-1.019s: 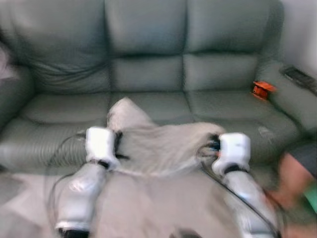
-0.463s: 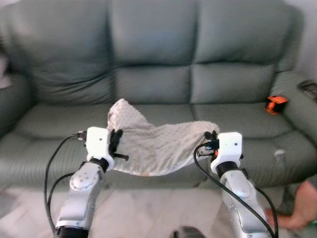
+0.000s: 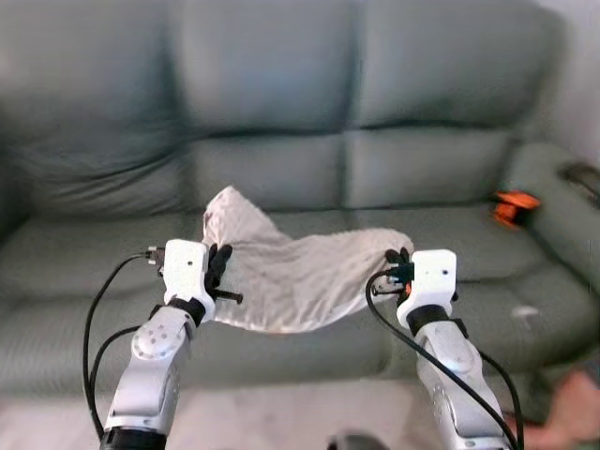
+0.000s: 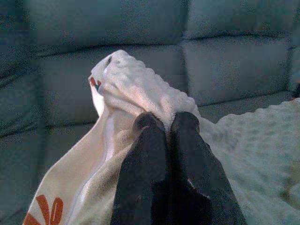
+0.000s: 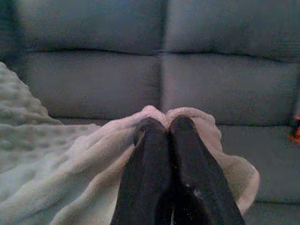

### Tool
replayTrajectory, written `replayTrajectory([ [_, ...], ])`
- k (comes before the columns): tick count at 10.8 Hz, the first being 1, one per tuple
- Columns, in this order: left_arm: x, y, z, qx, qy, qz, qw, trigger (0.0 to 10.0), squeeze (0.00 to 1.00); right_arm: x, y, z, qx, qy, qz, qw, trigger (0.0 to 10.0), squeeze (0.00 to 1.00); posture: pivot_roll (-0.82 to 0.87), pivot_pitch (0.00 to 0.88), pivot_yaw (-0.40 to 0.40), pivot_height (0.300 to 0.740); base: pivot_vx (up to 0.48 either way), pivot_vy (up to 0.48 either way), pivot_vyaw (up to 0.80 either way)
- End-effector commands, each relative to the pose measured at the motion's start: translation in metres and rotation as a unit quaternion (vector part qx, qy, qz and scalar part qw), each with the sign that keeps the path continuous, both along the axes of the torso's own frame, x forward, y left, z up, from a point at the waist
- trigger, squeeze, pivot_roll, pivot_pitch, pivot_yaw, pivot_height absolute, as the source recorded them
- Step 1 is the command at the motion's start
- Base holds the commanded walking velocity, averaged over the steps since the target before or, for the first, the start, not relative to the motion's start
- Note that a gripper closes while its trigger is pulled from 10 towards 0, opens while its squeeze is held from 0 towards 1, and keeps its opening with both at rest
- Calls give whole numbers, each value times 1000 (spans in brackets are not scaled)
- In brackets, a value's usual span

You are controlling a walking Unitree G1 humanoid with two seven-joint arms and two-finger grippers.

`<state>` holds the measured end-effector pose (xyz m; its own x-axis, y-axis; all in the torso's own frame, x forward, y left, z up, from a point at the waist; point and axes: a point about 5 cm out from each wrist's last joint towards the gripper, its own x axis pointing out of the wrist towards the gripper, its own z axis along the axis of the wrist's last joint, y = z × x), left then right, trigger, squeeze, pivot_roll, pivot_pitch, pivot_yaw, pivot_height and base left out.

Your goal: Move the pillow to the sofa

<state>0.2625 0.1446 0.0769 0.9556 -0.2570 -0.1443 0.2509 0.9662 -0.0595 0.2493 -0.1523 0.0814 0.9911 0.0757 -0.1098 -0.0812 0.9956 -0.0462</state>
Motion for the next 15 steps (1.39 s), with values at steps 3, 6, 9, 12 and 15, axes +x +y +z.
replayTrajectory([
  [3,2,-10,4,0,-11,-18,1000,10000,0,4,-1,5,-4,-10,1,1000,10000,0,-38,0,-7,740,471,0,0],
  [6,11,-3,4,24,-12,13,1000,10000,0,5,0,2,6,3,11,1000,10000,0,-39,0,-7,740,0,0,0],
  [9,17,10,5,42,-15,41,998,10000,0,3,0,0,14,12,12,1000,10000,0,-41,0,-3,740,0,0,0],
  [12,19,13,5,52,-18,55,997,10000,0,2,3,0,25,12,22,999,10000,0,-40,0,1,740,0,0,0],
  [15,21,18,9,60,-32,64,996,10000,0,2,5,0,35,12,30,999,10000,0,-40,0,5,740,0,0,0],
])
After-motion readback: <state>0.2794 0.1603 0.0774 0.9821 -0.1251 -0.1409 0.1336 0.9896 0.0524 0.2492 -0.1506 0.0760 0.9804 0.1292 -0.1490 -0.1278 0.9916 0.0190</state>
